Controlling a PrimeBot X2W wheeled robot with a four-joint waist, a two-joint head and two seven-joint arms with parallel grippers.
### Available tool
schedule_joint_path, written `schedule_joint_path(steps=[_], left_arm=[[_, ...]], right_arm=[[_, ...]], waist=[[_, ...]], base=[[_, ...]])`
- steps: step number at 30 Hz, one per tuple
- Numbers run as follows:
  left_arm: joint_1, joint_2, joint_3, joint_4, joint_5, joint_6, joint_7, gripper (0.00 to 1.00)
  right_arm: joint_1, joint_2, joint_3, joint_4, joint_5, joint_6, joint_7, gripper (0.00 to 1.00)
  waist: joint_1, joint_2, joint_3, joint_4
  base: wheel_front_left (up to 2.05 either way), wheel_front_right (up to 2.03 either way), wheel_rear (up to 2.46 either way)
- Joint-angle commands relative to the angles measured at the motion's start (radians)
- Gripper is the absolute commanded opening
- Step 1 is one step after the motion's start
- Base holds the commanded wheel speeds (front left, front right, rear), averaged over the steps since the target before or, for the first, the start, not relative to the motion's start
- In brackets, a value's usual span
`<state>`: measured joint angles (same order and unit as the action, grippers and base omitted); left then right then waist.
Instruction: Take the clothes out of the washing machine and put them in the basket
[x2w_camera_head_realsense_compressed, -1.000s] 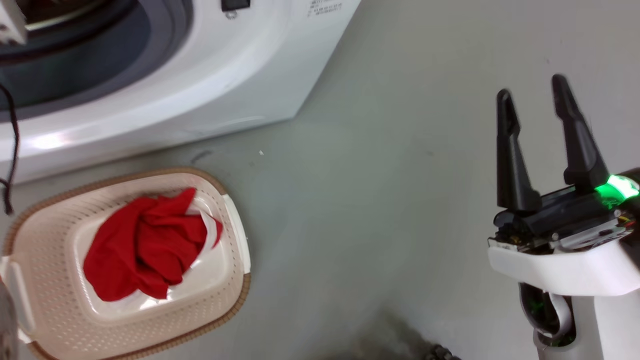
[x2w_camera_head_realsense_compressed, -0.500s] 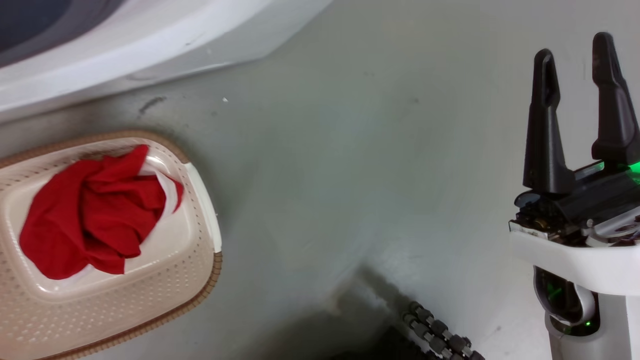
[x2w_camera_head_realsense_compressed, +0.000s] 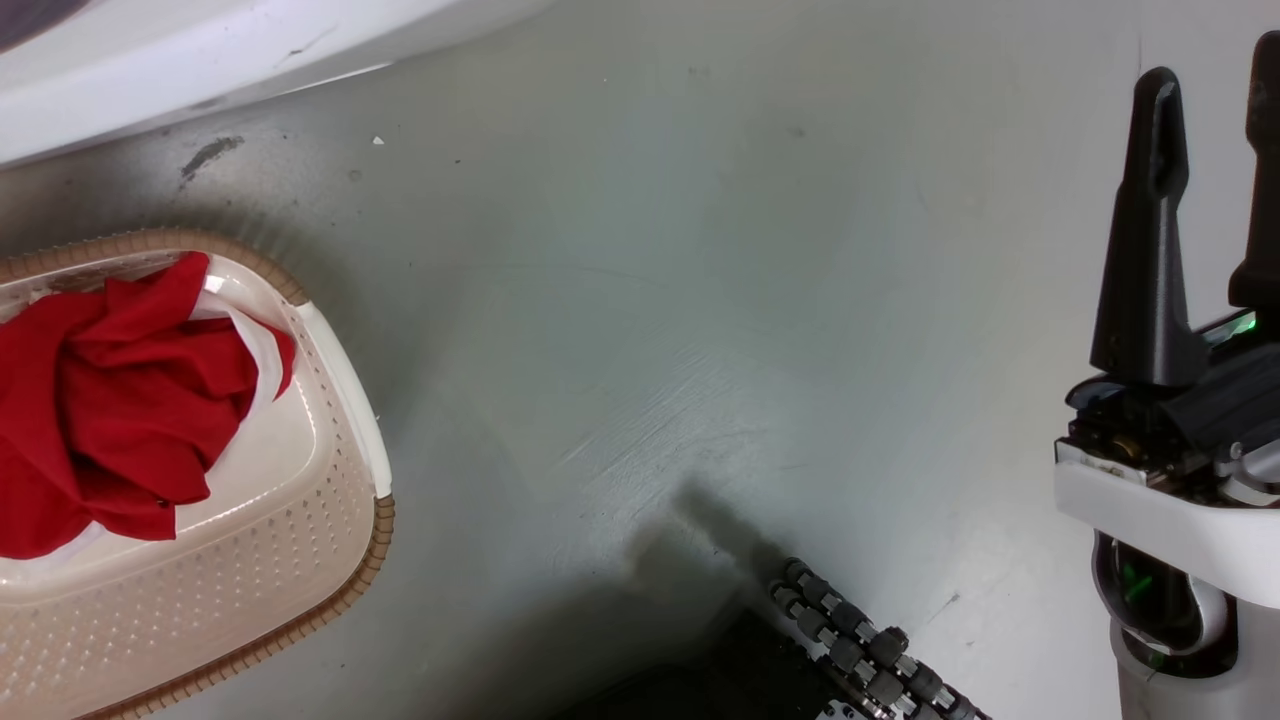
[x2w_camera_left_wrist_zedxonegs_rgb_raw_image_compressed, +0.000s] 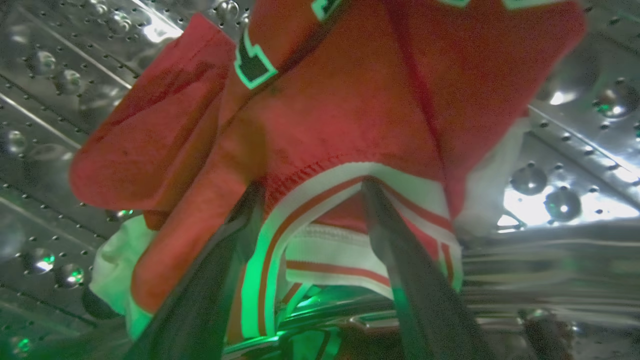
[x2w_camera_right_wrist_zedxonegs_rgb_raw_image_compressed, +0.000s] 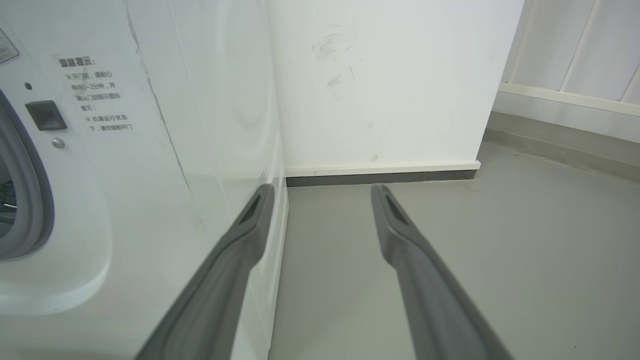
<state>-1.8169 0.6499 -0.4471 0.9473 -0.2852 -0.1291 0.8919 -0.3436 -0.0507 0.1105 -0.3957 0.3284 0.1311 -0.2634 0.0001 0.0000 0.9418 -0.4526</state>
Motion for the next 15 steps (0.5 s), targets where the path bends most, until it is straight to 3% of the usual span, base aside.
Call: schedule_joint_path(steps=[1,15], left_arm=[[-0.015,0.001,-0.004,0.005,-0.001,-0.001,0.007,1.0],[-0.011,-0.011,-0.069,0.075,-0.019,-0.001,-0.034,1.0]], right_arm=[[-0.006,0.001,-0.003,-0.006,0.005,-0.001,-0.002,1.0],[-0.01,0.001,-0.02,-0.016,0.003,-0.001,-0.002,1.0]], waist=[[-0.0001,0.0,0.003,0.002],[-0.0001,0.0,0.032,0.015]], base=[[0.0,0.0,0.0],[0.0,0.0,0.0]])
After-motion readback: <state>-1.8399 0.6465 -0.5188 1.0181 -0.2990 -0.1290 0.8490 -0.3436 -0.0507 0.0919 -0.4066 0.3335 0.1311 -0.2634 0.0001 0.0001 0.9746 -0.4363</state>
